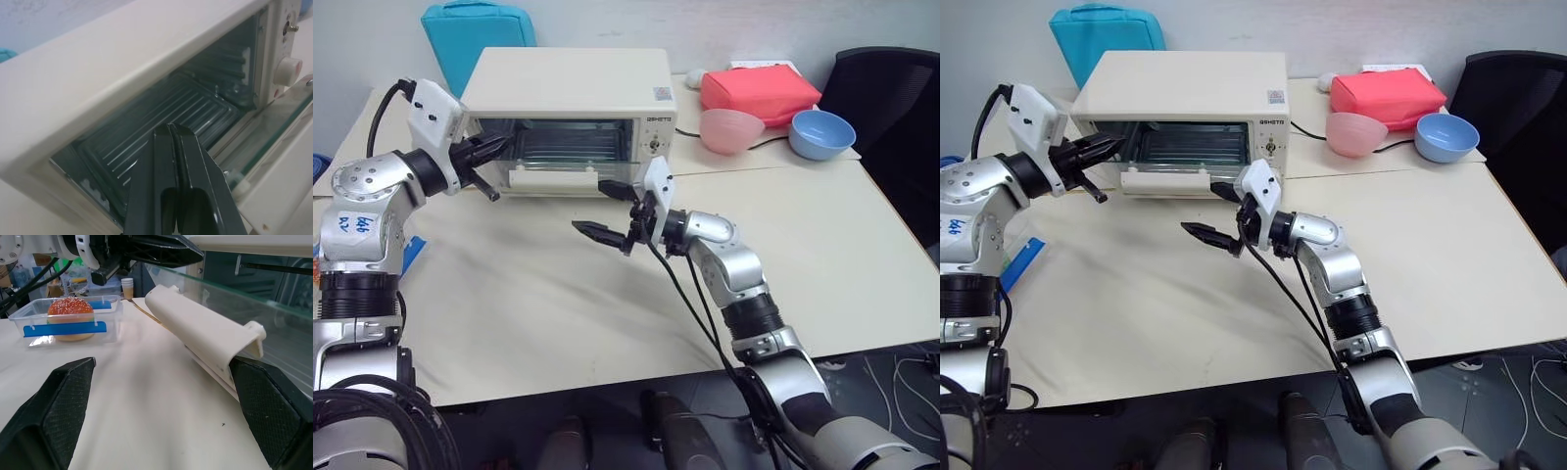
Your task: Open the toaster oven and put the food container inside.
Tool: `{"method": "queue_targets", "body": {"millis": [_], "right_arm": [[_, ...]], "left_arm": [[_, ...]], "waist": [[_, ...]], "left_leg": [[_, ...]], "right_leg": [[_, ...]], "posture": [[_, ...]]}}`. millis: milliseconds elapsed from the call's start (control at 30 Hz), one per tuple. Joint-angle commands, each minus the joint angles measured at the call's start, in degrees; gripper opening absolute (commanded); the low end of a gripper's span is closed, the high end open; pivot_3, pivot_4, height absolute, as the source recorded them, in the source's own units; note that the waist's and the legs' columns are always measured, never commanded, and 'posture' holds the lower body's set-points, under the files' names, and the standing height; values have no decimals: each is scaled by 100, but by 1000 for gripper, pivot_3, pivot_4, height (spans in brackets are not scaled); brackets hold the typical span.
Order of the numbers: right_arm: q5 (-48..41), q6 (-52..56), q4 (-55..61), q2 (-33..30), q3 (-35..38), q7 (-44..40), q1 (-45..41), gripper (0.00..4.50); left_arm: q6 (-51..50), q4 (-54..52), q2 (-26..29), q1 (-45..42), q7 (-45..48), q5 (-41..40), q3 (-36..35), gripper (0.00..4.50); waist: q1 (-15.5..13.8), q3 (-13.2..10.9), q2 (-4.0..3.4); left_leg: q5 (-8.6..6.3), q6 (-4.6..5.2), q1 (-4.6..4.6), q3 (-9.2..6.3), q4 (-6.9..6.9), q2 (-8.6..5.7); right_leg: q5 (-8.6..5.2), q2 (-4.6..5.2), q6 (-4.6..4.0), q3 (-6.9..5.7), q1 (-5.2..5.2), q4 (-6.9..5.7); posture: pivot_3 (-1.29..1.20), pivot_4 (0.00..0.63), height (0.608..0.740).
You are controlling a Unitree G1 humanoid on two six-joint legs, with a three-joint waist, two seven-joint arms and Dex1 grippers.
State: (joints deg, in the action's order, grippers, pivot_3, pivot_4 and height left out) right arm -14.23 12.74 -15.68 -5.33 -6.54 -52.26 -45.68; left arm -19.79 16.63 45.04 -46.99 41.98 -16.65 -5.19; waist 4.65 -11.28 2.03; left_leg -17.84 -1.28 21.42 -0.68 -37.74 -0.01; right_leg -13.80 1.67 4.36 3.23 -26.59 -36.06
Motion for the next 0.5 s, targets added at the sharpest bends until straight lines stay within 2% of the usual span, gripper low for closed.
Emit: {"method": "queue_targets", "body": {"millis": [33,167,300,367,500], "right_arm": [[-103,199,812,-260,4,77,304,4500],[-510,1010,2209,-1109,249,-135,1089,4500],[-1488,1934,3558,-2433,872,-731,1990,4500],[-1909,2279,3861,-2933,1201,-842,2185,4500],[-2450,2634,3947,-3320,1587,-755,2048,4500]], "left_arm": [[-107,-224,30,50,192,-24,-60,34],[-573,-830,116,460,303,-206,-202,34],[-1047,-1588,139,1075,260,-321,-306,34],[-1305,-1885,48,1334,118,-341,-301,34],[-1681,-2273,-163,1672,-171,-293,-195,34]], "waist": [[-22,0,0],[-73,0,0],[-174,0,0],[-185,0,0],[-170,-1,3]], "left_leg": [[0,0,1,-1,-4,-1],[-3,5,5,-5,-9,-6],[-8,14,10,-4,-11,-4],[-9,16,8,-6,-13,-3],[-5,23,-36,0,-30,0]], "right_leg": [[0,1,1,0,1,-2],[1,7,3,0,3,1],[1,4,3,0,3,11],[1,3,4,0,9,12],[3,-11,4,7,56,25]], "posture": [[0,150,740],[0,150,740],[0,150,740],[0,150,740],[0,150,740]]}}
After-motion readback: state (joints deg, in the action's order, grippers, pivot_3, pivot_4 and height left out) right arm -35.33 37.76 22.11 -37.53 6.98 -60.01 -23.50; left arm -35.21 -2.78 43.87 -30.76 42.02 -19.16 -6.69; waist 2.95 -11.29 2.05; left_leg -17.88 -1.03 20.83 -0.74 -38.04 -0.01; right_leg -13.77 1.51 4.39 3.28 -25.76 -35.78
